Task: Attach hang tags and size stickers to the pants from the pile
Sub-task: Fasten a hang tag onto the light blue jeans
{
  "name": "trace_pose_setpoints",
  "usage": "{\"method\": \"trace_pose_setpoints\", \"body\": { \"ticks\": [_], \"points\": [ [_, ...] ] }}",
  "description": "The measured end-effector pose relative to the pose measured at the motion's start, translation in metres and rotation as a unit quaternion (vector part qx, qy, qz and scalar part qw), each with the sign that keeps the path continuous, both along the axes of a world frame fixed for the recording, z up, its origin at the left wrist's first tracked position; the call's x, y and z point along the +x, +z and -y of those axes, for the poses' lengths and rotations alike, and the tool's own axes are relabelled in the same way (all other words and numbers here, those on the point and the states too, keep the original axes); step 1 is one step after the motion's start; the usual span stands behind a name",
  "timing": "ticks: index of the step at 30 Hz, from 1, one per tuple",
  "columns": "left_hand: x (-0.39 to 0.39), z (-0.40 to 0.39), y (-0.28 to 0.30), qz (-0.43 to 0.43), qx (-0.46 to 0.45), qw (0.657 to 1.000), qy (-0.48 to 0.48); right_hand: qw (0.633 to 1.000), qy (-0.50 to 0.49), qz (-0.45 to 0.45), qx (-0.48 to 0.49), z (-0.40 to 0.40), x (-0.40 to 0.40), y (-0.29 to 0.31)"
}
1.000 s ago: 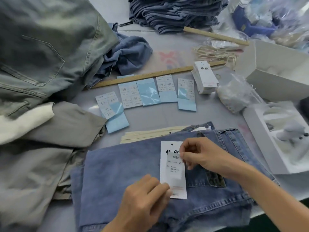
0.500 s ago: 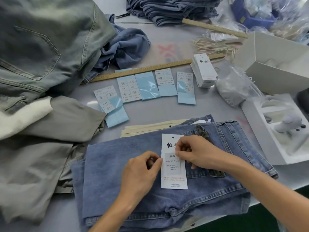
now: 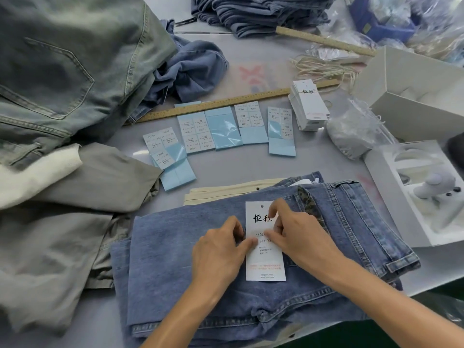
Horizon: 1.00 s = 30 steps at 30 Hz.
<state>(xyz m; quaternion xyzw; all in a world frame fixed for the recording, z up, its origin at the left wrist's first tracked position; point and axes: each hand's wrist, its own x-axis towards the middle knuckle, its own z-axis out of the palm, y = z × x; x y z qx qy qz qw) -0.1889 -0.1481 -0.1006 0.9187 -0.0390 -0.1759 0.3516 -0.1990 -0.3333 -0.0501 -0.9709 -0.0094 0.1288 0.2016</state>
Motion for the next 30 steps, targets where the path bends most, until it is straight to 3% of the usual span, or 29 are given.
{"method": "trace_pose_setpoints", "body": {
  "ticks": [5,9,12,15,18,22,25,30],
  "points": [
    [0.000,-0.001,0.001,-0.010,-0.005,1.000,0.009,0.997,-0.063,0.040,0.033,0.001,-0.004,0.000],
    [-0.001,-0.001,0.002,-0.015,-0.001,1.000,0.006,0.999,-0.024,-0.026,-0.001,-0.003,-0.011,0.004],
    [-0.001,-0.003,0.005,-0.034,-0.005,0.999,-0.003,0.998,-0.051,0.027,0.001,-0.004,-0.008,0.004],
    [0.000,-0.006,0.012,-0.046,0.000,0.999,-0.024,0.984,-0.112,0.112,0.078,0.006,-0.003,0.017],
    [0.013,-0.008,0.027,0.009,0.039,0.999,0.002,0.944,-0.209,0.150,0.208,0.029,0.014,0.033],
    [0.048,0.010,0.041,0.087,-0.032,0.992,0.085,0.892,-0.273,0.157,0.324,0.085,0.057,0.040],
    [0.077,0.051,0.048,0.133,-0.042,0.989,0.058,0.891,-0.308,0.170,0.286,0.134,0.094,0.029],
    [0.115,0.136,0.051,0.127,-0.002,0.988,-0.084,0.873,-0.395,0.279,0.073,0.236,0.137,0.008]
  ]
}}
